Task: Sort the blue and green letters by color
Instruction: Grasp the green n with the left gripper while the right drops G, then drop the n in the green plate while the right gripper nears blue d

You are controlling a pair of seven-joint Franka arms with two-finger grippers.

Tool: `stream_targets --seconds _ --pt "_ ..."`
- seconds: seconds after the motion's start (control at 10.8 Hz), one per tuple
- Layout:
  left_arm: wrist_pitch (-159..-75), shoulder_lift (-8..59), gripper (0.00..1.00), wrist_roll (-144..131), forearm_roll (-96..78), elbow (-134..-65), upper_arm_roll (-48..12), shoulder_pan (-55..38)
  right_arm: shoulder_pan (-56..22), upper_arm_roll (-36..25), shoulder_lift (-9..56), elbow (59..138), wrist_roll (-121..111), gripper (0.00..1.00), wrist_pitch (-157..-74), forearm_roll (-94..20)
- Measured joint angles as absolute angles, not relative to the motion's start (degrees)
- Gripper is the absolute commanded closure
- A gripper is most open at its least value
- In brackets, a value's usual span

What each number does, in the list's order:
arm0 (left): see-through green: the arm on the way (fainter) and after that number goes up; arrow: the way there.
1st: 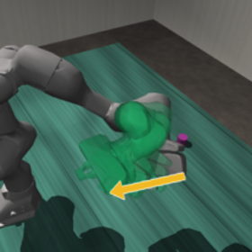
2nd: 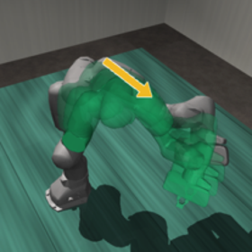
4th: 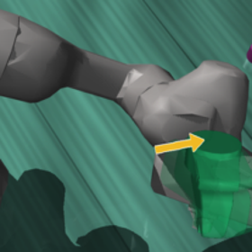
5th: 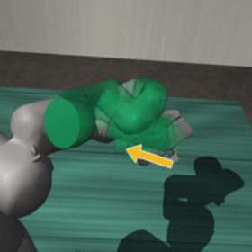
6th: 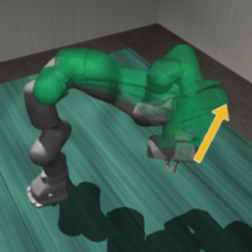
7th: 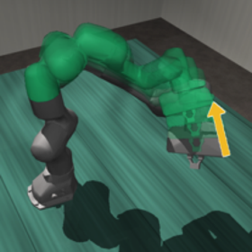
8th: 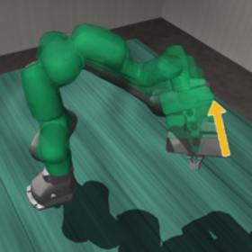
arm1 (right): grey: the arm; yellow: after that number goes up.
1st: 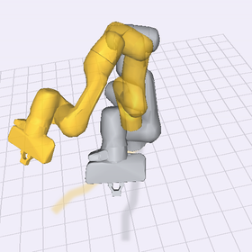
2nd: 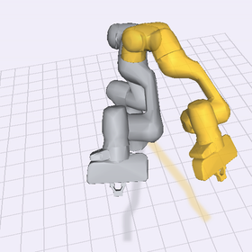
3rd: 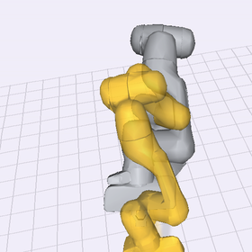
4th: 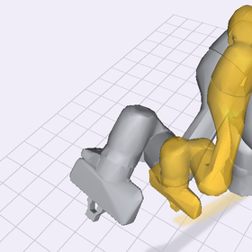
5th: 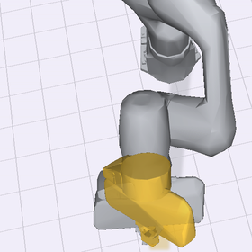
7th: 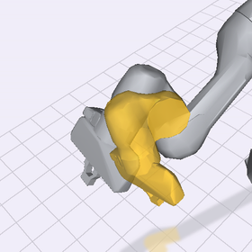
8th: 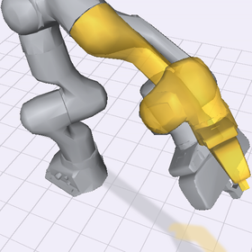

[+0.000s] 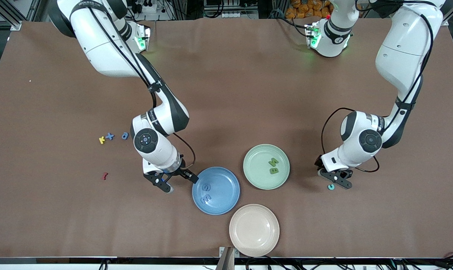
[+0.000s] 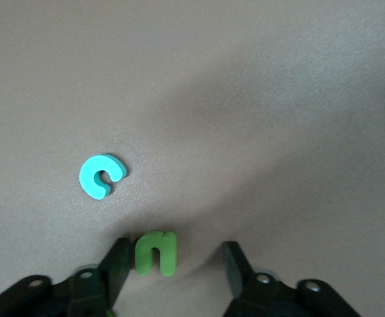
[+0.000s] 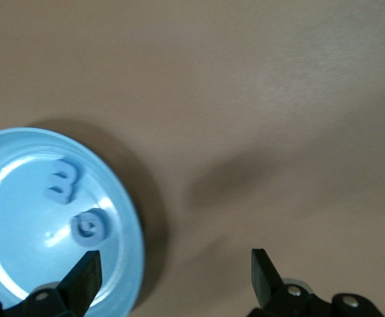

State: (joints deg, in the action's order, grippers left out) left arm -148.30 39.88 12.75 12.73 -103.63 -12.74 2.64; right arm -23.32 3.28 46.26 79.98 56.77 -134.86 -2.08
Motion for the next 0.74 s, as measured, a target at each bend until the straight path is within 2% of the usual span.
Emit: stream_targets --seconds 0.28,0.46,0.74 --pt "-148.3 39.4 0.87 12.7 12.7 -103.6 -12.9 3.0 -22.0 2.8 40.8 88.2 51.4 0.0 -134.9 -1.0" --pt "-148.4 39.3 0.98 12.7 12.7 -103.7 -12.9 3.3 -19.8 2.7 34.5 98.6 46.8 0.0 -138.8 -0.9" --pt "-148.3 39.3 1.0 12.1 12.7 -103.7 -12.9 3.3 -15.9 2.6 26.5 112.3 39.3 0.0 -142.1 -0.9"
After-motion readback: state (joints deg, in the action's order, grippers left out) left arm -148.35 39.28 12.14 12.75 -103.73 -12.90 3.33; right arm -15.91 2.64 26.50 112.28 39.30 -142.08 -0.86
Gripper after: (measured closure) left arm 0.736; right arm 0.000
